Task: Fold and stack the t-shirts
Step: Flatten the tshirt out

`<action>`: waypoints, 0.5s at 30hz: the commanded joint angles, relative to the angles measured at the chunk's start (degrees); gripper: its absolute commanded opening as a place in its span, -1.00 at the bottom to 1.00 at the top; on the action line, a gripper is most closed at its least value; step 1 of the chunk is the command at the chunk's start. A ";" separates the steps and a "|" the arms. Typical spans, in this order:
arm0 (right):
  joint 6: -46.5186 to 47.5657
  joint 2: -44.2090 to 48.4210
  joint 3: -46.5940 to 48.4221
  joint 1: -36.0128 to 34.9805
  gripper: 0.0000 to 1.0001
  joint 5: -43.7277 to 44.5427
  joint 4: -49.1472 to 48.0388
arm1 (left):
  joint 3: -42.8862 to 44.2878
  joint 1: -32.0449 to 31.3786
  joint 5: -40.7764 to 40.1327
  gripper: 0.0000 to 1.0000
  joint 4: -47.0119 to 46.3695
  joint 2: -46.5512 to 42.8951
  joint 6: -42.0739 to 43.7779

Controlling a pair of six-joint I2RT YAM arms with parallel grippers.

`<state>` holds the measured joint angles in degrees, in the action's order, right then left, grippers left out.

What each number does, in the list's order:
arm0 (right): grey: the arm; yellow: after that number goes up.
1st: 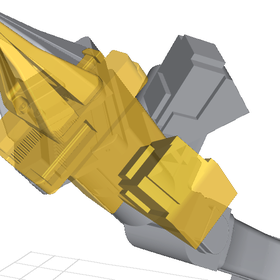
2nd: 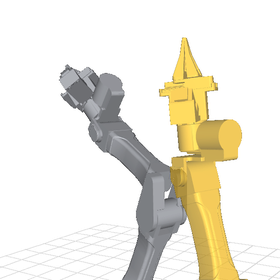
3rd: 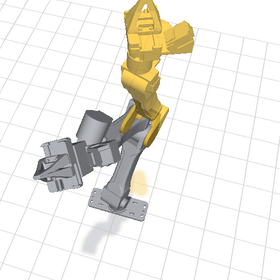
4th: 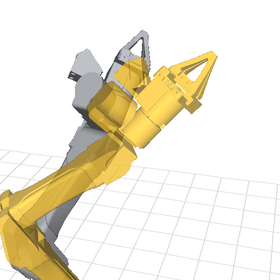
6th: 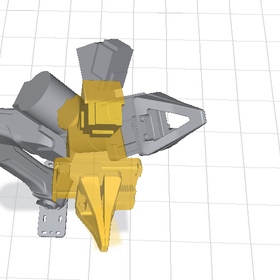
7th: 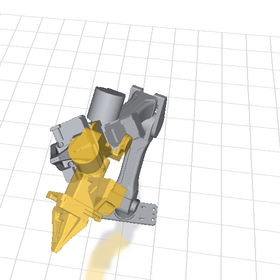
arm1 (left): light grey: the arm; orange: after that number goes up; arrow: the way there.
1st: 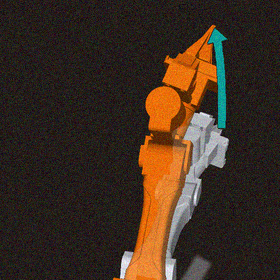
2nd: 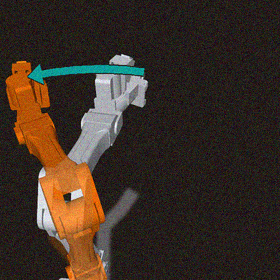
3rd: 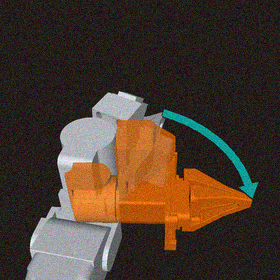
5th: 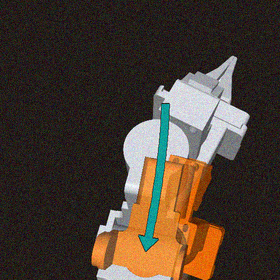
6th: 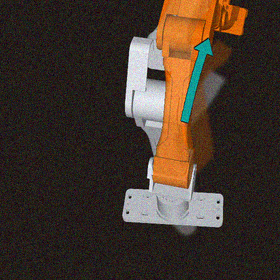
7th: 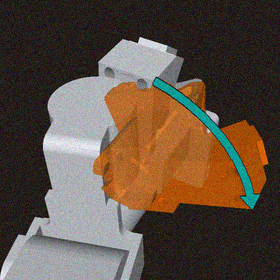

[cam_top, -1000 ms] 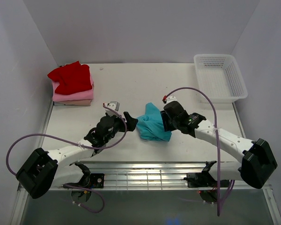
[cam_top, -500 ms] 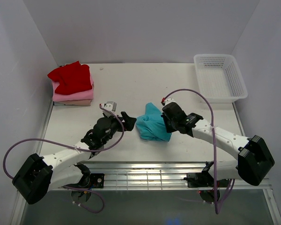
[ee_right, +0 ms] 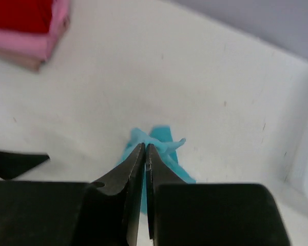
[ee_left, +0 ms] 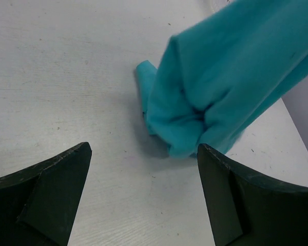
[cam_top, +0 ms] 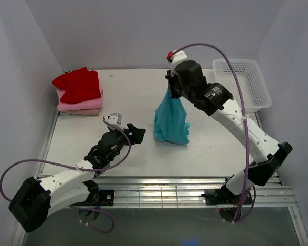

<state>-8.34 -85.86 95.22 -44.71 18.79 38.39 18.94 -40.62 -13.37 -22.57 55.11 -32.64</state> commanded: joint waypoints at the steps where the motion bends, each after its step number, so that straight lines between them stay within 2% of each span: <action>1: 7.19 -3.76 17.68 -0.03 -0.81 3.54 3.97 | -1.01 -0.16 -2.28 0.89 1.56 -3.08 -1.54; 3: 9.12 -5.62 25.50 0.23 -0.81 3.10 5.46 | -1.27 -0.16 -2.89 0.89 2.43 -4.65 -1.81; 5: 10.27 -6.25 26.68 0.32 -0.80 2.84 6.08 | -1.80 -0.07 -3.33 0.89 2.88 -5.71 -2.07; 8: 9.22 -2.67 19.50 0.32 -0.79 1.87 5.82 | -2.59 -0.16 -4.47 0.89 4.02 -7.91 -2.16; 9: 7.74 -1.07 12.17 0.32 -0.79 1.52 4.43 | -2.77 -0.16 -5.09 0.89 4.28 -8.35 -2.16; 12: 5.10 7.62 -0.52 0.32 -0.78 1.69 1.78 | -3.38 -0.16 -5.79 0.89 5.16 -9.93 -2.07; 13: 2.74 11.91 -7.35 0.32 -0.78 2.56 2.04 | -3.38 -0.16 -6.06 0.89 5.34 -10.46 -1.99; 15: 0.00 16.06 -12.75 0.24 -0.77 5.81 3.70 | -3.56 -0.16 -6.41 0.89 5.52 -10.64 -1.81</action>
<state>-3.79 -76.82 87.74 -44.45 21.23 40.73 15.88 -40.64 -18.09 -18.37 45.74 -34.39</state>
